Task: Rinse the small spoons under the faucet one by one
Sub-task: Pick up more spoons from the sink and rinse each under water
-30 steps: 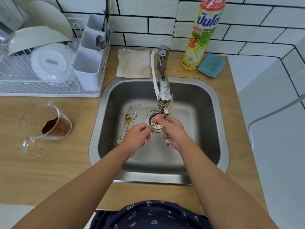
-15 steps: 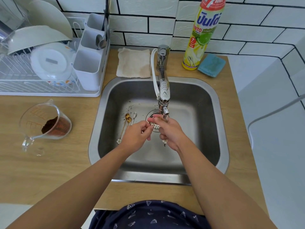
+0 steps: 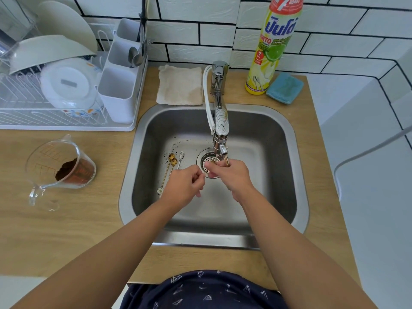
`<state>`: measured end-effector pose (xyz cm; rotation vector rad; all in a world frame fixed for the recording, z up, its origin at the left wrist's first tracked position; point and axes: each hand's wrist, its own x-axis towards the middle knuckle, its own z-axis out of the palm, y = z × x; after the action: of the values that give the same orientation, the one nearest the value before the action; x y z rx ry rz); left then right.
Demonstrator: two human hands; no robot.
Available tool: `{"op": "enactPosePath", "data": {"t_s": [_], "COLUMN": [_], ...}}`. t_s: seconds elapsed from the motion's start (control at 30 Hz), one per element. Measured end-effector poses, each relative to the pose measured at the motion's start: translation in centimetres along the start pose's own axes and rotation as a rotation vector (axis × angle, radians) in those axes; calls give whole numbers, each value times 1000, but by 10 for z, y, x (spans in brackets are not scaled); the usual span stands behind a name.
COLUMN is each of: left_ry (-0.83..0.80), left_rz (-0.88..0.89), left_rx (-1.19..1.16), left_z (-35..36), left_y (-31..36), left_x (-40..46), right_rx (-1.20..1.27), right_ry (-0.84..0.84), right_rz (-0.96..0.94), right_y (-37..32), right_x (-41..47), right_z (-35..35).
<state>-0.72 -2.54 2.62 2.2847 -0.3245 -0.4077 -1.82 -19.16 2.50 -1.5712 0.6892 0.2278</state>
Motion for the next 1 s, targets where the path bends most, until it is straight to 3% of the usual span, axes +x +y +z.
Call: {"op": "enactPosePath", "data": {"t_s": [0.1,0.23,0.3,0.47,0.6,0.73,0.87,1.0], "left_ry": [-23,-254,-357,-347,-280,-275,-286,-278], "left_rz": [-18,-326,-375,-299,-308,-295,-294,-306], "left_rx": [-5,-474,-581,-573,-554,-548,-541,-539], "left_z": [0,-2,-4,-3,-3,-4,-1,-4], "left_y": [2,4,2,5,6,10,12,10], "left_x": [3,4,4,-2,-3,-3,-2,1], "right_rx": [-18,72,101,87,129,123,-11,-3], "right_ry": [5,-44,-67,-7,-111,-70,-18,-138], "right_rz": [-36,-19,-28,-8,5,56,-69,-112], "right_y": [-6,-7,-2,4,5,4,2,2], "right_x": [2,2,0,-3,-1,-2,1,0], "right_z": [3,0,-1,4,2,2,1,-5]}}
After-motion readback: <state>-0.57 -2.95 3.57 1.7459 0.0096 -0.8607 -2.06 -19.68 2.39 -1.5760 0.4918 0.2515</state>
